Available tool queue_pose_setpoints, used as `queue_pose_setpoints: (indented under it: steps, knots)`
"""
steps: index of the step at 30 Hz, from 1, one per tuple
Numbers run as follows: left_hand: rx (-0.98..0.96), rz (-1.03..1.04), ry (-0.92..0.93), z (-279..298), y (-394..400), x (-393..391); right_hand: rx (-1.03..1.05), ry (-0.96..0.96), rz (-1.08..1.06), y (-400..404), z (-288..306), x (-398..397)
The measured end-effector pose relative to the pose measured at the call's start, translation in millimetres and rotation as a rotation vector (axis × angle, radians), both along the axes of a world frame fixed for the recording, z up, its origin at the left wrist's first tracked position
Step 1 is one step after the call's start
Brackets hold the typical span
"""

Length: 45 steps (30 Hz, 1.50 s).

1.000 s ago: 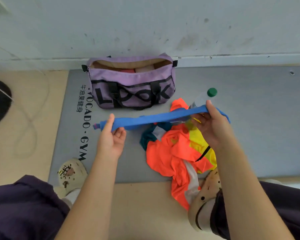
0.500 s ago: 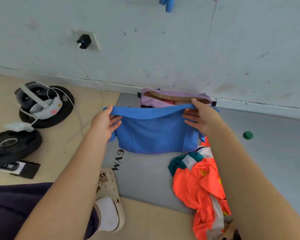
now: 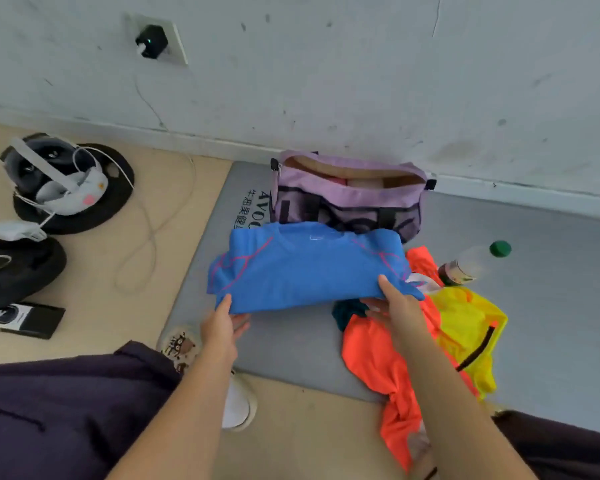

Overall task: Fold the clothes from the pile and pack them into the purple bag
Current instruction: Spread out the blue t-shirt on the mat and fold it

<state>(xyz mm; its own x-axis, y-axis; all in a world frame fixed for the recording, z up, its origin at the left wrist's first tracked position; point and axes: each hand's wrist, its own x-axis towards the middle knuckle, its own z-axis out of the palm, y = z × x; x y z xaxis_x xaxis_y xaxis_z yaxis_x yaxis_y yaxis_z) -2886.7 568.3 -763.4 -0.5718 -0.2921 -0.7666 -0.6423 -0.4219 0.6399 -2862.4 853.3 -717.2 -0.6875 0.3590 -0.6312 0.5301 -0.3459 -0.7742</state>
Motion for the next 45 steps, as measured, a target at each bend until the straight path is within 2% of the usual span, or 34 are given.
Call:
queue_pose_setpoints:
  steps: [4,8,10,13,15,16,18,19,21,24,26,28,31,34,36,39,41,43,45]
  knots:
    - [-0.115,-0.179,-0.219,-65.4,-1.3,30.5,0.043,-0.260,0.166,3.4,-66.8,36.8]
    - [-0.280,-0.422,-0.380,-100.7,-13.5,45.5,0.025,-0.407,0.211,4.6,-94.8,55.0]
    - [-0.350,-0.566,-0.490,-111.4,-16.9,50.5,0.011,-0.515,0.307,8.1,-101.0,59.9]
    - [-0.436,-0.925,-0.632,-108.4,-17.5,43.2,-0.049,-0.751,0.680,18.8,-95.2,56.0]
    - [-0.664,-1.235,-0.626,-95.8,-13.1,22.1,-0.068,-0.845,1.002,25.6,-85.3,41.8]
    - [-0.828,-1.299,-0.572,-89.0,-8.9,8.8,-0.044,-0.848,1.101,27.1,-79.4,31.3]
    - [-1.096,-1.258,-0.381,-78.1,2.9,-18.9,0.066,-0.787,1.155,27.0,-69.3,4.3]
    - [-1.164,-1.205,-0.252,-74.6,9.5,-31.1,0.144,-0.727,1.144,25.6,-65.3,-10.4]
    - [-1.173,-1.113,-0.026,-73.9,20.6,-51.8,0.327,-0.579,1.065,21.5,-60.0,-40.6]
    - [-1.062,-1.120,0.163,-81.9,29.6,-72.0,0.709,-0.284,0.866,16.0,-68.2,-77.1]
    - [-1.008,-1.238,0.219,-92.3,32.5,-80.0,0.925,-0.158,0.789,13.1,-81.2,-94.3]
    - [-0.989,-1.351,0.181,-103.1,32.6,-79.2,0.962,-0.124,0.832,10.2,-96.8,-105.6]
    - [-1.090,-1.457,0.053,-123.3,24.0,-65.7,1.046,-0.241,1.035,12.4,-123.4,-106.5]
    - [-1.178,-1.443,0.089,-133.7,10.8,-44.8,1.281,-0.342,1.176,16.3,-141.8,-83.7]
    - [-1.169,-1.428,0.088,-134.2,3.7,-33.9,1.271,-0.336,1.173,16.7,-148.4,-69.9]
    - [-1.188,-1.444,0.032,-131.5,-1.4,-27.0,1.090,-0.361,1.126,17.8,-152.2,-62.4]
    - [-1.223,-1.372,0.052,-127.6,1.1,-37.0,0.995,-0.339,1.012,20.4,-152.3,-69.1]
    - [-1.228,-1.258,0.086,-124.9,6.7,-57.3,0.996,-0.297,0.896,24.3,-152.6,-80.4]
    - [-1.198,-1.249,0.032,-120.5,12.0,-76.7,1.028,-0.341,0.916,28.0,-151.2,-91.7]
